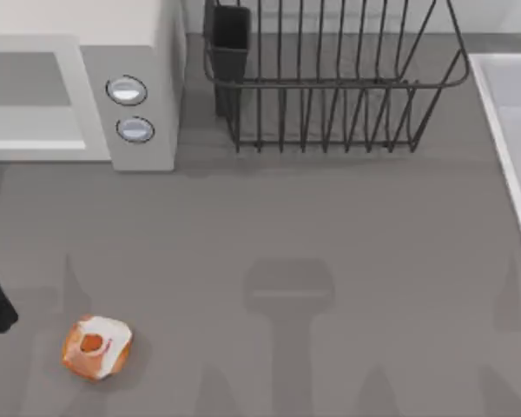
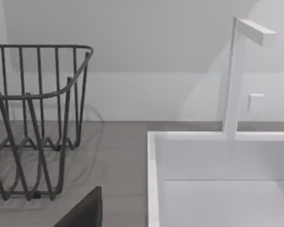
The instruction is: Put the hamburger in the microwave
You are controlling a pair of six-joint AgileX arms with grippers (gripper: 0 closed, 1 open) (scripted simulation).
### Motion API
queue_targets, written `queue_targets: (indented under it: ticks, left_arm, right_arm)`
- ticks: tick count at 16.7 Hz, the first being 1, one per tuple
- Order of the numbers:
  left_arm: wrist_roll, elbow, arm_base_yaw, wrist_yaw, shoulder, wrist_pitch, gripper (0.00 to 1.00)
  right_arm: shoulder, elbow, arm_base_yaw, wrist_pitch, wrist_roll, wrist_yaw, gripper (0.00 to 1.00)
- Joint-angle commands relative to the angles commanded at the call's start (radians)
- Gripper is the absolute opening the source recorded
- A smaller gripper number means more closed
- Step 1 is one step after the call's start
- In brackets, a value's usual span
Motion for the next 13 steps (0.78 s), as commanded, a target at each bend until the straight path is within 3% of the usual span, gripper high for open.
queue_targets:
  ticks: [6,13]
  left_arm:
    - [-0.003,0.081,-0.035,0.000,0.108,-0.081,1.00]
    - [-0.015,0.410,-0.177,0.001,0.642,-0.408,1.00]
  right_arm:
    - [0.000,0.000,0.000,0.000,0.000,0.000,1.00]
    - [0.000,0.000,0.000,0.000,0.000,0.000,1.00]
